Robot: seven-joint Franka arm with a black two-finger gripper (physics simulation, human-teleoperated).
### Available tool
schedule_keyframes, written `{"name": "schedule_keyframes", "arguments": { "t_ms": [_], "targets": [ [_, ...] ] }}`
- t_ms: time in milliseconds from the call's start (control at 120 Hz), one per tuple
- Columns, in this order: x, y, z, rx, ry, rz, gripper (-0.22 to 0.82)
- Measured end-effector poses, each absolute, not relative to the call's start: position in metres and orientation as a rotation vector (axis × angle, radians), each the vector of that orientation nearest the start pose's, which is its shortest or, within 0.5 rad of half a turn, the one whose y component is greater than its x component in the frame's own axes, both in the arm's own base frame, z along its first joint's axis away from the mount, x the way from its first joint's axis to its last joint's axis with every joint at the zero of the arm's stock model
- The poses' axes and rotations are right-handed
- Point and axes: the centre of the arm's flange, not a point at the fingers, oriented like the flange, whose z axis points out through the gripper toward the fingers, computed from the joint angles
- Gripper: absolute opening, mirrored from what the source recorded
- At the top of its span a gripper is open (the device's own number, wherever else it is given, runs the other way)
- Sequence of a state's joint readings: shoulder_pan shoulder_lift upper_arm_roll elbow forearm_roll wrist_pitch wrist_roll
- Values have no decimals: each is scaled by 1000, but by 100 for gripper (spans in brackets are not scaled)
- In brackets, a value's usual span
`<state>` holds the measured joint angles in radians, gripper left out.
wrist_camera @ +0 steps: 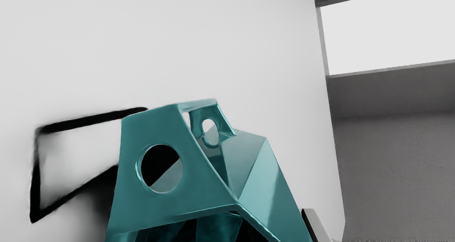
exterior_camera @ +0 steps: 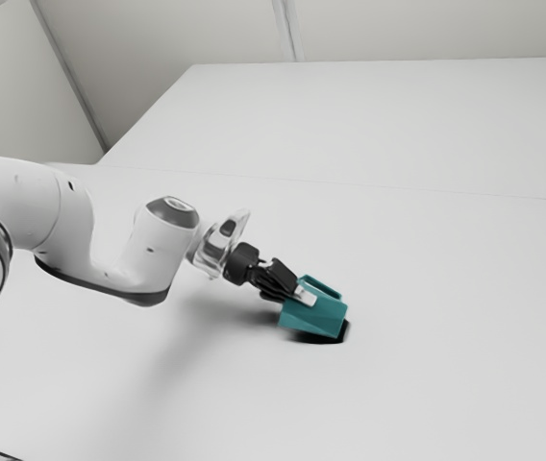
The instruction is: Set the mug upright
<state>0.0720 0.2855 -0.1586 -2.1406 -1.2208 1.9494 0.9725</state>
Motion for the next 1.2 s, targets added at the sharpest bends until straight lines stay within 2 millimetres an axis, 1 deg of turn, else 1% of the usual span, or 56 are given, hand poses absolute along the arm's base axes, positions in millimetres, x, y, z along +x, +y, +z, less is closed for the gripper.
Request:
{"name": "schedule_keyframes", "arguments": {
  "t_ms": [108, 175, 242, 358, 475, 633, 808, 950, 1133, 1200],
  "targets": [
    [540, -110, 294, 2027, -309, 108, -16],
    [542, -109, 310, 2047, -350, 127, -16],
    [544, -107, 330, 2092, -416, 141, -16],
    [545, -99, 372, 2251, -580, 149, -17],
    [545, -87, 388, 2474, -723, 97, -17],
    [547, -81, 392, 2747, -871, 25, -17],
    [547, -85, 387, 2925, -893, 6, -17],
    [540, -83, 379, 3022, -835, -1, -17],
    [531, -71, 373, 3106, -682, 20, -17],
    [529, -69, 368, 3126, -636, 16, -17]
  ]
}}
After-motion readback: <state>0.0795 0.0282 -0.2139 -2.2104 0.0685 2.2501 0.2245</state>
